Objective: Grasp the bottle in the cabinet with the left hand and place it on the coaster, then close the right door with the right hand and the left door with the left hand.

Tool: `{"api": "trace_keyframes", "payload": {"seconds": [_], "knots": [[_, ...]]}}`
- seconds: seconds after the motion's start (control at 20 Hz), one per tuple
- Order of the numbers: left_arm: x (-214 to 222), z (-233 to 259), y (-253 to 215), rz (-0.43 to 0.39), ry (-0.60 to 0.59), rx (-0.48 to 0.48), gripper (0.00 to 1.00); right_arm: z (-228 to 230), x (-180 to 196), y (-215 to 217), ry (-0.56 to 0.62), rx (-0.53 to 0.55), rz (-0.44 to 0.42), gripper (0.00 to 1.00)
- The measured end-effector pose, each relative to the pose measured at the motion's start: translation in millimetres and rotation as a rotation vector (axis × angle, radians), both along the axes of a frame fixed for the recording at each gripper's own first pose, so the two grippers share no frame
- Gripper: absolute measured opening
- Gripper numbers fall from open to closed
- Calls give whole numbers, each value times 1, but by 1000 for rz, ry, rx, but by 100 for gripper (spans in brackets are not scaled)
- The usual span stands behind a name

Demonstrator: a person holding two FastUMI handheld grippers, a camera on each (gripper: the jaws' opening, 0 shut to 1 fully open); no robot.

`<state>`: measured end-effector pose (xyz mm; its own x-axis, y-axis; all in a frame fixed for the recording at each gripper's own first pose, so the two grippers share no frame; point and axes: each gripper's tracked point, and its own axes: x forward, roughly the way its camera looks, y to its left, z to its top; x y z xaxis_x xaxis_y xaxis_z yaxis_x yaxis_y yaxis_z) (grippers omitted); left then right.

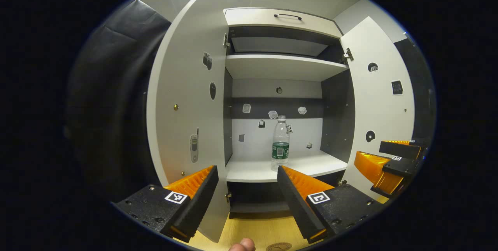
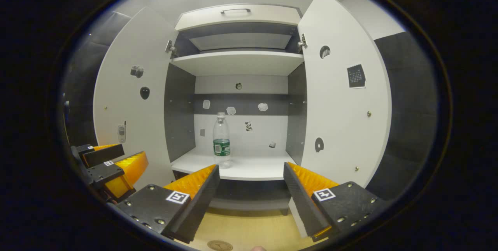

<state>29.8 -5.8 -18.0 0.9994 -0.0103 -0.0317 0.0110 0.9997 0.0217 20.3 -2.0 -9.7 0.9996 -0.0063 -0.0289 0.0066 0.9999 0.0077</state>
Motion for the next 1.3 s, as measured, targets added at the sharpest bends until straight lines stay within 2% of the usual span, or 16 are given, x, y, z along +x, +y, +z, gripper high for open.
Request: {"api": "trace_keyframes", "payload": {"seconds": [0.55, 0.65, 0.7, 0.85, 0.9, 0.95, 1.0, 1.05, 1.1, 1.15, 1.2, 1.3], "knots": [[62, -6, -30, -49, 2, 0, 97, 0, 6, -18, 7, -1, -23, 100], [79, -6, -40, -69, 5, -5, 96, -1, 7, -24, 12, -4, -30, 96], [87, -5, -45, -77, 6, -10, 96, -3, 7, -26, 17, -5, -35, 100], [116, 1, -56, -87, -21, 6, 97, -5, 6, -33, 28, -11, -48, 100], [126, 2, -61, -96, -30, 13, 96, -5, 6, -35, 30, -14, -53, 96], [136, 2, -67, -107, -33, 12, 96, -6, 6, -38, 34, -19, -59, 100], [145, 4, -73, -120, -46, 10, 96, -7, 5, -40, 41, -21, -63, 96], [155, 5, -78, -124, -53, 9, 96, -8, 4, -42, 45, -20, -66, 100], [165, 3, -81, -129, -50, 13, 96, -9, 4, -44, 50, -20, -71, 96], [175, 1, -85, -134, -49, 12, 96, -10, 4, -46, 57, -21, -74, 96], [185, 0, -88, -140, -40, 7, 96, -11, 3, -47, 64, -22, -77, 100], [204, -3, -94, -145, -33, -2, 97, -12, 5, -51, 72, -26, -86, 100]]}}
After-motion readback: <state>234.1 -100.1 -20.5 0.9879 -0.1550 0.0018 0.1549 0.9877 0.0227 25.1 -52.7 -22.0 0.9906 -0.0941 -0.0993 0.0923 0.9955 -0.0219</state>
